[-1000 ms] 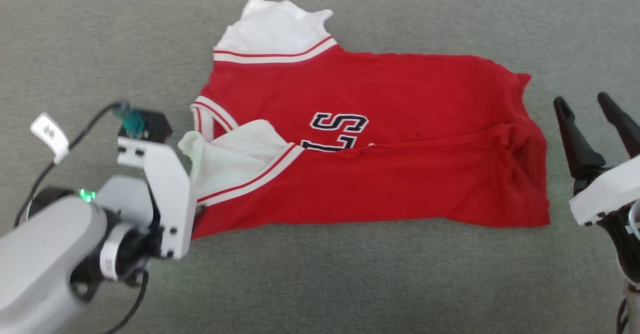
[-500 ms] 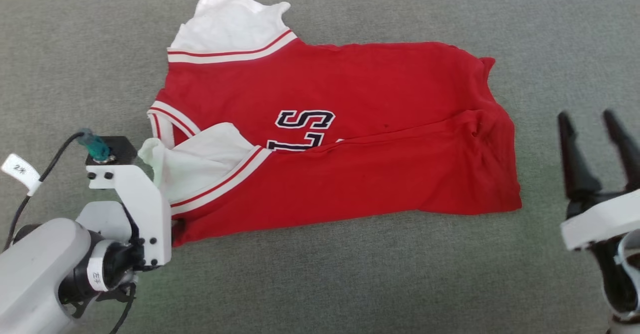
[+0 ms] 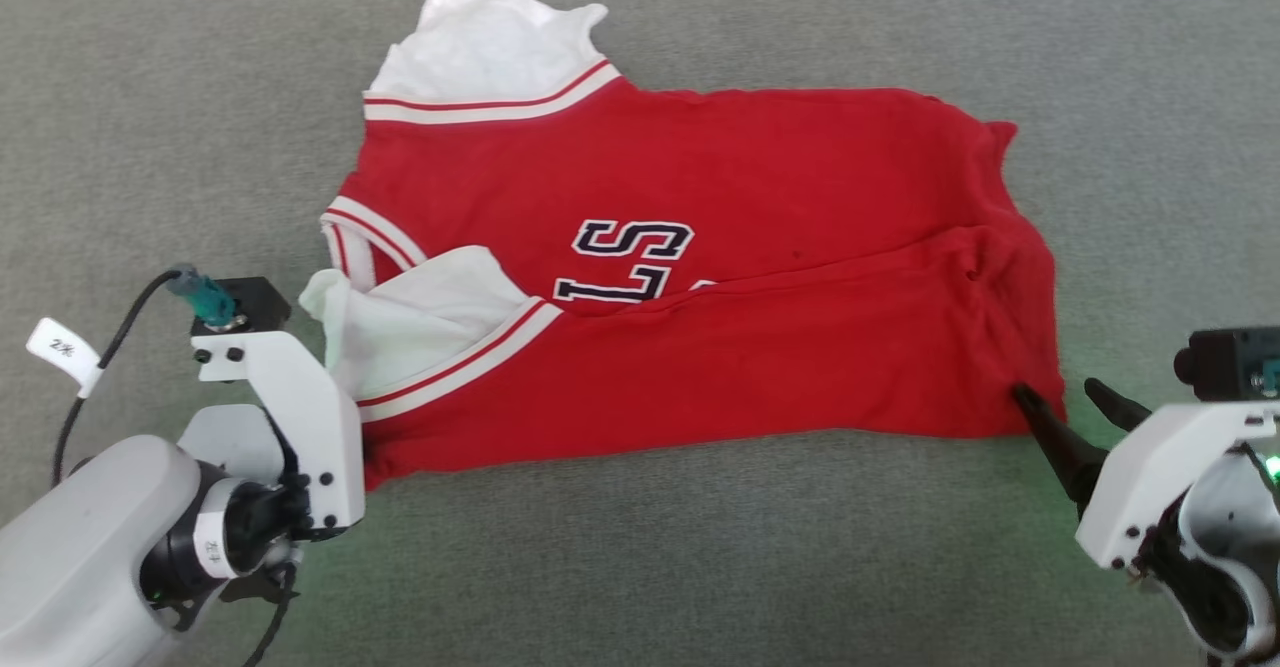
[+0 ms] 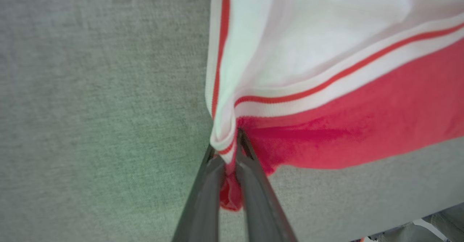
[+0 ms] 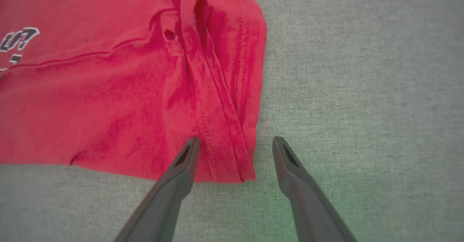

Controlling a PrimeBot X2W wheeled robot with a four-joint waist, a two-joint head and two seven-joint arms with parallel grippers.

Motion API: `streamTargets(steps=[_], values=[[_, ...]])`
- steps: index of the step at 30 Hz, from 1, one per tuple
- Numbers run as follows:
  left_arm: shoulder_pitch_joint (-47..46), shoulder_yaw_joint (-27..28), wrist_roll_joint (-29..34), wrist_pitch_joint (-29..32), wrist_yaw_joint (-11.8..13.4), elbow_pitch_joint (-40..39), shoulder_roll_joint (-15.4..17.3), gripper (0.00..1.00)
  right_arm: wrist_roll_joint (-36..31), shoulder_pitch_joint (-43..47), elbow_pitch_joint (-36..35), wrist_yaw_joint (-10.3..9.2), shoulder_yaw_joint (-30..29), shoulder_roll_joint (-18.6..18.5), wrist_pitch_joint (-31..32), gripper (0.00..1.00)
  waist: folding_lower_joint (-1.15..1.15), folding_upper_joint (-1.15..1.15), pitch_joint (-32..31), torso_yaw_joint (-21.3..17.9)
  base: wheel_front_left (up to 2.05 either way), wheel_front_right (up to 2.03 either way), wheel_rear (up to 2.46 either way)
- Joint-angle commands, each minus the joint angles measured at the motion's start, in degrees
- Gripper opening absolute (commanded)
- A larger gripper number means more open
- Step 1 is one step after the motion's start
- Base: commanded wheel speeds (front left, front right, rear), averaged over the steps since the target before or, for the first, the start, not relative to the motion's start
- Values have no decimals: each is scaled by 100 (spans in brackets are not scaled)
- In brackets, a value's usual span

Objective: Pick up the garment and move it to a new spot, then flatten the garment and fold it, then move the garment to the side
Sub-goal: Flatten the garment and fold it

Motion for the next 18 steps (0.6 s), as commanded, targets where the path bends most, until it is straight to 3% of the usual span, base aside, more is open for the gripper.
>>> streamTargets(steps=[1,9,10,11,18], values=[[203,-198,-13,77,-44,79,-109,0,44,-154,95,0,-40,26,161,100,0,0,6,63,0,0,0],[76,-261,34,39,-197,150,-299,0,96,-639,961,0,208,-167,1023,99,0,0,49,273,0,0,0],[66,-255,37,24,-218,168,-318,0,124,-684,1084,0,365,-230,1165,28,0,0,50,292,0,0,0],[50,-258,53,16,-244,187,-333,0,127,-705,1191,0,422,-302,1257,0,0,0,53,325,0,0,0],[58,-88,-40,-56,-218,209,-213,0,467,-935,1096,0,680,-816,1769,0,0,0,-4,429,0,0,0]])
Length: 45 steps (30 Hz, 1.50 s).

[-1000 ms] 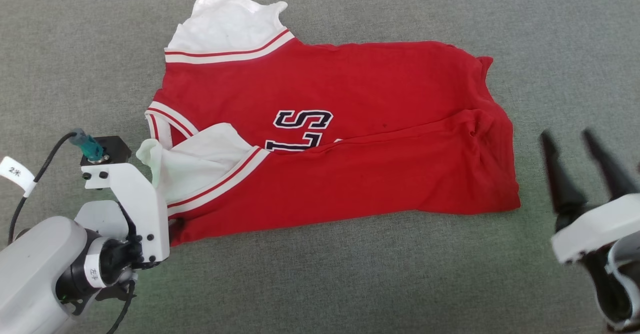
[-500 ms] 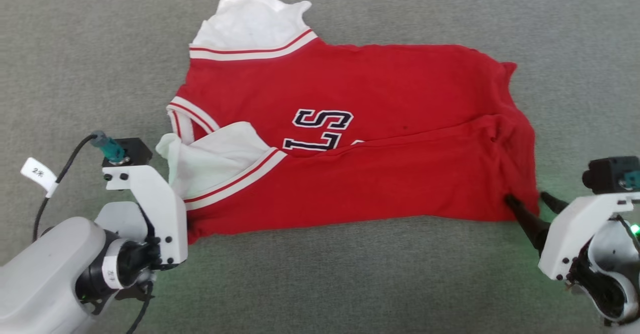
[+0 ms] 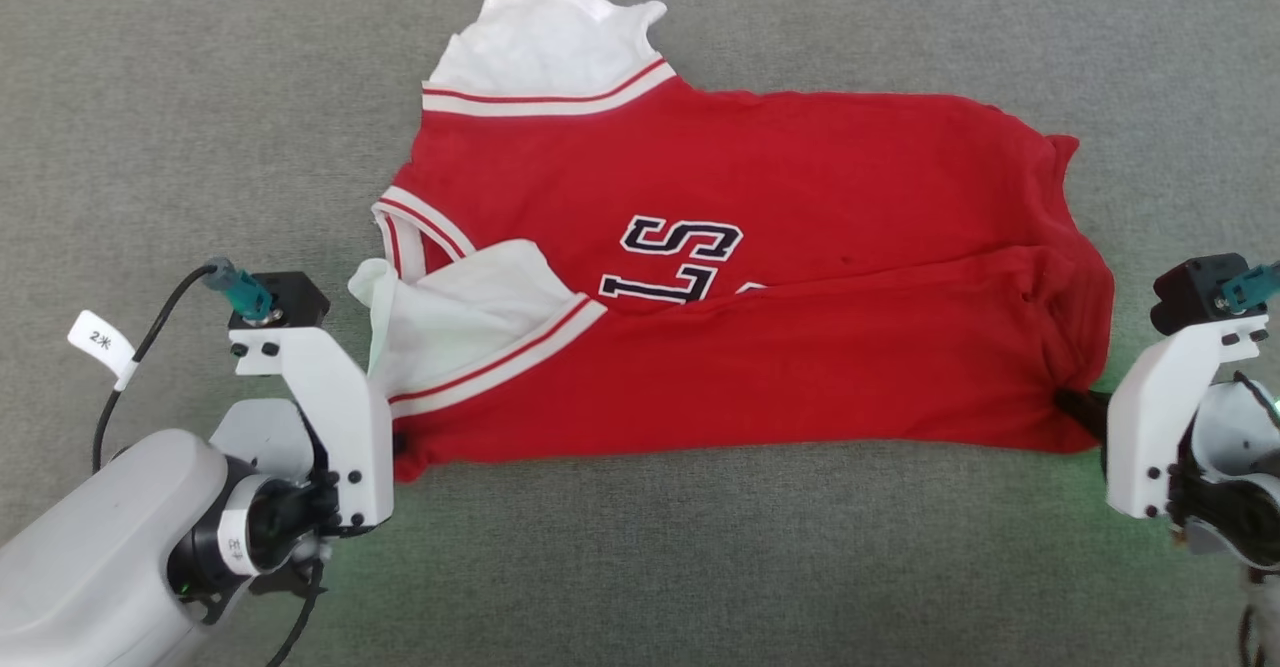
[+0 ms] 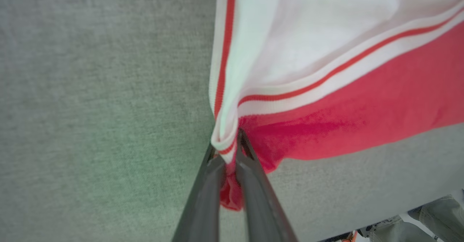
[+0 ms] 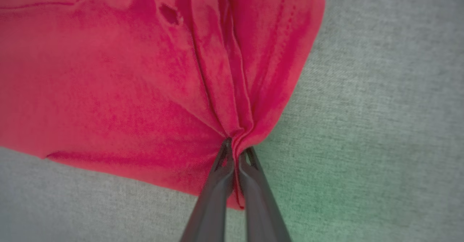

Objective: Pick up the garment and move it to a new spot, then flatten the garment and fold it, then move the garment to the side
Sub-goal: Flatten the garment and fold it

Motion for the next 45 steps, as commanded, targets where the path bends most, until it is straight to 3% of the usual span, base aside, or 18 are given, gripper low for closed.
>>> streamTargets(steps=[1,8,13,18,21,22,23,24,25,26,29,37,39,45], values=[[171,-27,-45,63,72,36,103,0,121,80,-17,0,94,-86,210,0,0,0,-37,28,0,0,0],[304,28,-137,259,410,-502,389,0,471,264,-653,-1,8,-607,774,0,0,0,-144,134,0,0,0],[572,-22,-190,416,807,-1145,624,0,696,587,-1115,-2,-184,-895,1302,0,0,0,-168,196,0,0,0],[852,-148,-200,442,1041,-1493,663,0,712,893,-1328,-2,-467,-904,1496,0,0,0,-146,228,0,0,0],[923,-229,-185,401,998,-1405,549,0,638,962,-1255,-2,-527,-742,1370,0,0,0,-129,228,0,0,0],[917,-241,-173,373,943,-1365,493,21,611,950,-1206,-2,-530,-663,1306,0,0,0,-124,222,0,0,0],[899,-250,-173,343,859,-1308,444,47,567,928,-1153,-2,-509,-619,1242,8,0,0,-120,214,0,0,0],[873,-243,-194,329,792,-1254,413,97,544,903,-1102,-2,-496,-564,1175,31,0,0,-120,205,0,0,0],[837,-226,-219,335,732,-1203,410,100,520,873,-1045,-1,-482,-503,1112,57,0,0,-123,193,0,0,0],[789,-206,-223,352,692,-1164,436,100,485,857,-999,-1,-446,-468,1063,100,0,0,-131,174,0,0,0],[596,-132,-142,416,593,-1229,606,100,506,837,-975,-1,-432,-379,919,100,0,0,-159,119,0,0,0],[-213,169,170,782,664,-1792,1201,100,573,837,-1293,-1,-626,-117,120,100,0,0,-254,-151,0,0,0],[-505,221,268,814,526,-1774,1206,100,515,786,-1380,-1,-680,12,-242,100,0,0,-257,-276,0,0,0],[-1377,303,494,746,-148,-758,850,100,-133,531,-1562,0,-459,337,-1947,100,0,0,-210,-854,0,0,0]])
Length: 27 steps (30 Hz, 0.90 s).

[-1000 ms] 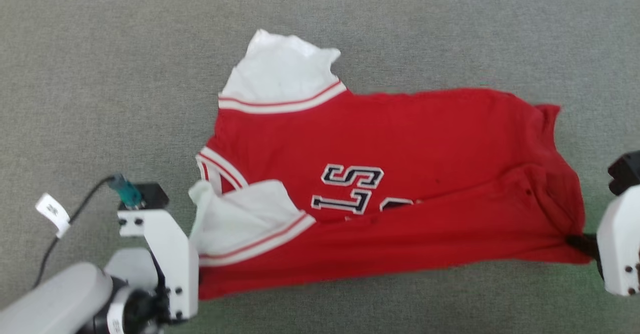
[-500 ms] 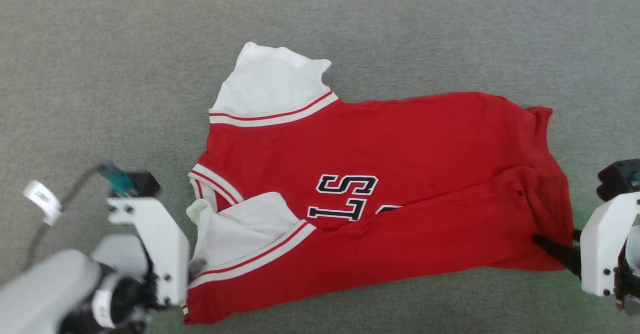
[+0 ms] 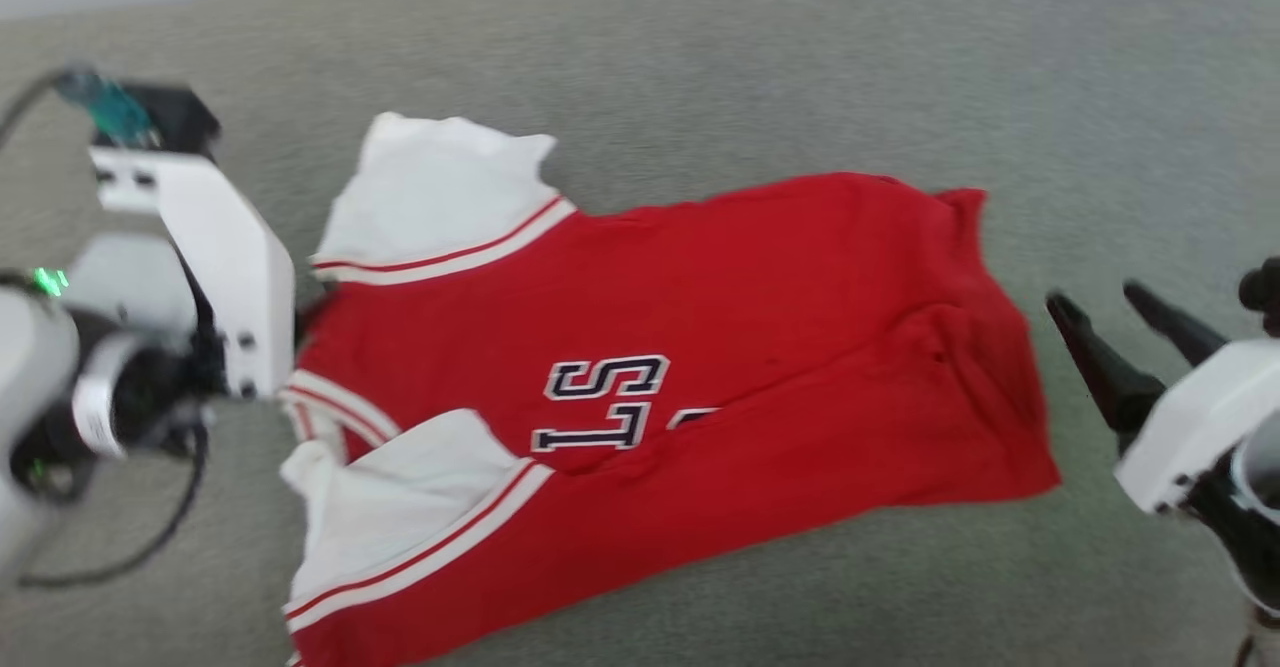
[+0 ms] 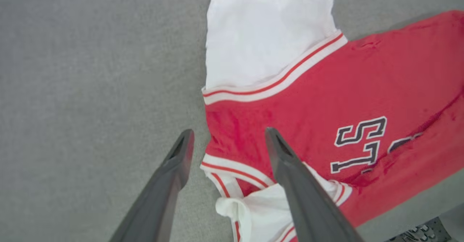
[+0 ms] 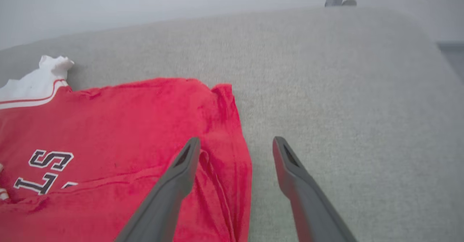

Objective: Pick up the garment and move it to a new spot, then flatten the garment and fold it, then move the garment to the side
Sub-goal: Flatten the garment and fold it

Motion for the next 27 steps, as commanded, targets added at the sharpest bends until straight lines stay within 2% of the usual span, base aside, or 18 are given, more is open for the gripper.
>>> streamTargets(steps=[1,6,7,11,17,24,27], values=[[-277,14,139,-87,-229,389,-114,100,-299,-154,-57,0,126,68,-583,100,0,0,50,-343,0,0,0],[-788,46,307,-310,-787,1470,-294,100,-907,-401,45,0,312,432,-1785,100,0,0,171,-811,0,0,0],[-788,46,307,-310,-787,1470,-294,100,-907,-401,45,0,312,432,-1785,100,0,0,171,-811,0,0,0],[-1110,45,426,-480,-1167,2310,-426,100,-1226,-496,115,0,465,675,-2353,100,0,0,290,-1104,0,0,0],[-1401,16,463,-509,-1528,3410,-583,100,-1221,-578,236,0,753,877,-2409,100,0,0,485,-1430,0,0,0],[-1658,-172,573,-380,-1698,4327,-816,100,-1058,-724,365,0,872,883,-2230,100,0,0,668,-1519,0,0,0],[-1667,-267,549,-254,-1723,4683,-1029,100,-929,-876,457,0,972,824,-2029,100,0,0,729,-1469,0,0,0]])
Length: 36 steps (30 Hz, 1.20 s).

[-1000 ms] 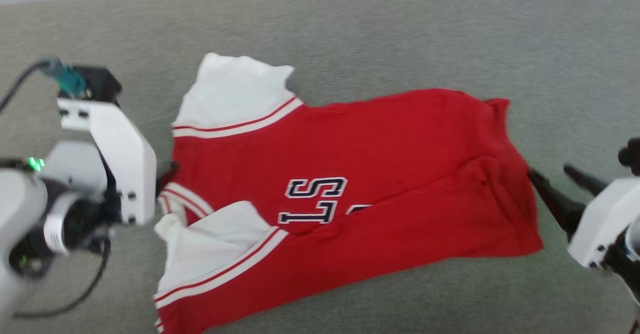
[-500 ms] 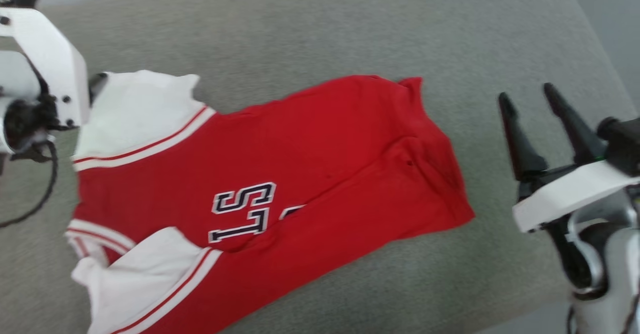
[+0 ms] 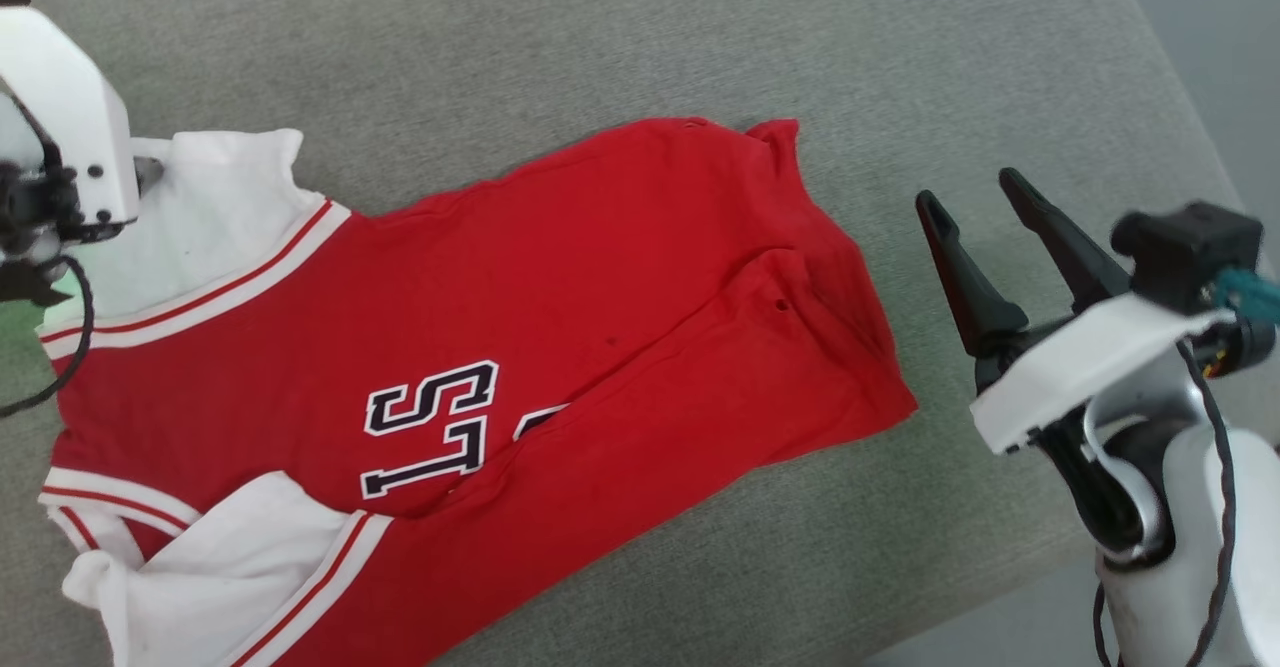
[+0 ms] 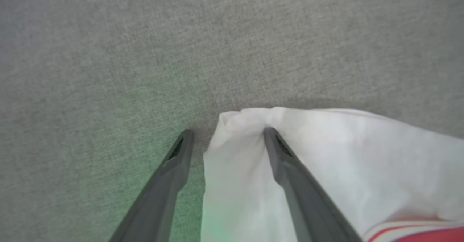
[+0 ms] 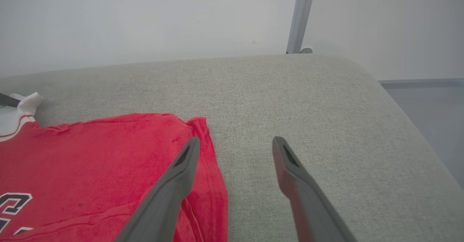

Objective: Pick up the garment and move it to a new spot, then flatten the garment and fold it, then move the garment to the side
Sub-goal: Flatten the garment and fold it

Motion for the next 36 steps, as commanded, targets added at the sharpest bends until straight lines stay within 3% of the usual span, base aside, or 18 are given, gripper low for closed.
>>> streamTargets(steps=[1,2,13,22,23,24,25,26,36], values=[[59,-55,-79,113,6,190,-130,79,85,-139,82,0,27,-16,122,100,0,0,44,50,0,0,0],[44,-60,-123,173,-14,283,-220,0,112,-221,155,0,69,-36,235,100,0,0,64,76,0,0,0],[-514,-196,-8,115,-271,730,-889,0,672,-1791,1654,0,729,-379,1442,100,0,0,270,563,0,0,0],[-795,-260,58,-120,-519,1058,-1301,0,1240,-2899,3059,0,1526,-537,2813,100,0,0,330,868,0,0,0],[-816,-262,57,-151,-543,1095,-1334,0,1304,-2961,3174,0,1614,-553,2946,49,0,0,332,893,0,0,0],[-826,-262,54,-187,-563,1134,-1364,0,1305,-3031,3289,0,1705,-599,3077,9,0,0,330,918,0,0,0],[-826,-262,54,-187,-563,1134,-1364,0,1305,-3031,3289,0,1705,-599,3077,9,0,0,330,918,0,0,0],[-836,-266,50,-206,-580,1177,-1395,0,1326,-3096,3362,0,1835,-640,3188,0,0,0,327,940,0,0,0],[-1104,-216,29,-535,-874,1225,-1589,0,1632,-3186,3269,-3,2095,-1164,2818,0,0,0,101,1268,0,0,0]])
